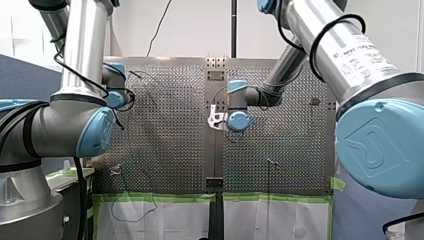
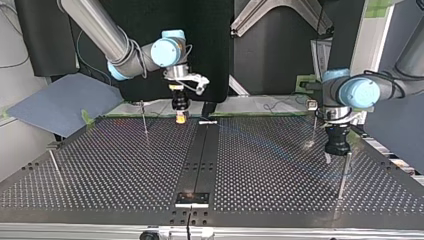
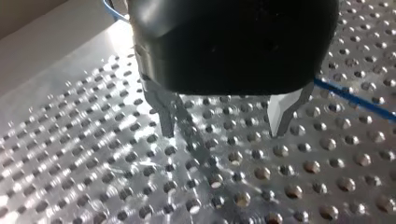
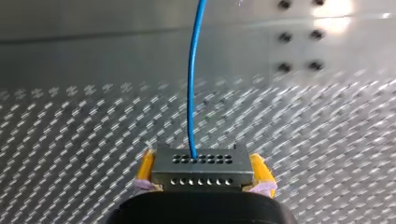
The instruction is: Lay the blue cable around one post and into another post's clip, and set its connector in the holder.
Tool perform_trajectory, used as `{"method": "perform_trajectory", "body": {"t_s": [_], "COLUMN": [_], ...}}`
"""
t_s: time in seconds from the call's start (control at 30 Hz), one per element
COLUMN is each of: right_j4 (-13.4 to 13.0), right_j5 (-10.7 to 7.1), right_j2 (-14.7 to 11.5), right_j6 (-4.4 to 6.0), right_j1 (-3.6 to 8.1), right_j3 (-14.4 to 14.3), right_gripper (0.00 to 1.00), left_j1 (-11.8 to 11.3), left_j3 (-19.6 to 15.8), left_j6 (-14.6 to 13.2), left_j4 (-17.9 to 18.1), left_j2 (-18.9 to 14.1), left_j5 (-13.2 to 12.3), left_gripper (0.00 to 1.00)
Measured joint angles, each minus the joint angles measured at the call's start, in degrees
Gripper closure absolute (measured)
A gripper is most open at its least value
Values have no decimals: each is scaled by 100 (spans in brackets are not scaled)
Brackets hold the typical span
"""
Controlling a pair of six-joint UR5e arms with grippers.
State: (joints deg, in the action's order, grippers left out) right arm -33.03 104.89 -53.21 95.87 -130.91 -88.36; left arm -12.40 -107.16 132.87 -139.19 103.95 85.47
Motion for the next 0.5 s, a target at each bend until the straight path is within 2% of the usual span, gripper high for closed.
{"method": "perform_trajectory", "body": {"t_s": [0.23, 0.37, 0.5], "right_j4": [-339, -543, -743], "right_j5": [200, 354, 426], "right_j2": [321, 532, 768], "right_j6": [32, 106, 174], "right_j1": [73, 136, 218], "right_j3": [-339, -551, -787], "right_gripper": [98, 98, 98], "left_j1": [-52, -58, -60], "left_j3": [116, 125, 126], "left_j6": [119, 127, 104], "left_j4": [-15, -22, -53], "left_j2": [63, 64, 66], "left_j5": [1, 16, 85], "left_gripper": [1, 1, 1]}}
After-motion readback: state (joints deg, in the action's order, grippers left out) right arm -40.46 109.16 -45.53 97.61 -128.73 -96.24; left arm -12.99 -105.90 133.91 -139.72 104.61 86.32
